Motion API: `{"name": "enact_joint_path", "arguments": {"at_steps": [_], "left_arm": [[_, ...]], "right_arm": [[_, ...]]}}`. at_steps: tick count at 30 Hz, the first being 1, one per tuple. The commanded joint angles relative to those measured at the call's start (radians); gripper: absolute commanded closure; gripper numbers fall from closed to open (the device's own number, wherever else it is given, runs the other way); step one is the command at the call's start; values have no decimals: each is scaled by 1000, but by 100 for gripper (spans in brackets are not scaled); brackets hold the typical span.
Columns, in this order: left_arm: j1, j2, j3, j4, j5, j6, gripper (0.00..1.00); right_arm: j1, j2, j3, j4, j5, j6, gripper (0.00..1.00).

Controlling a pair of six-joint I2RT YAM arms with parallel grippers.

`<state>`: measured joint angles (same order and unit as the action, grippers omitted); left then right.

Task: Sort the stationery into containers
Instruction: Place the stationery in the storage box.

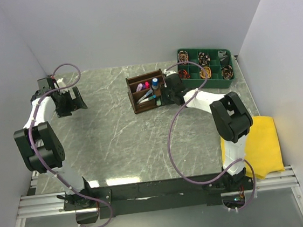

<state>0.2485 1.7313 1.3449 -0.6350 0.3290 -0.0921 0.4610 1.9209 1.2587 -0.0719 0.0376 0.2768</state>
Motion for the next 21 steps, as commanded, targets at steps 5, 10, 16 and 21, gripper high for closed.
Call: {"name": "enact_joint_path", "arguments": {"at_steps": [5, 10, 16, 21], "left_arm": [[3, -22, -9, 17, 35, -9, 1], [3, -30, -15, 21, 39, -12, 0], [3, -38, -32, 29, 41, -17, 1], [2, -45, -38, 28, 38, -12, 1]], "right_arm": [[11, -26, -4, 49, 61, 12, 49], [11, -89, -45, 21, 73, 2, 59], [13, -134, -122, 40, -24, -8, 100], [18, -102, -119, 53, -10, 2, 100]]}}
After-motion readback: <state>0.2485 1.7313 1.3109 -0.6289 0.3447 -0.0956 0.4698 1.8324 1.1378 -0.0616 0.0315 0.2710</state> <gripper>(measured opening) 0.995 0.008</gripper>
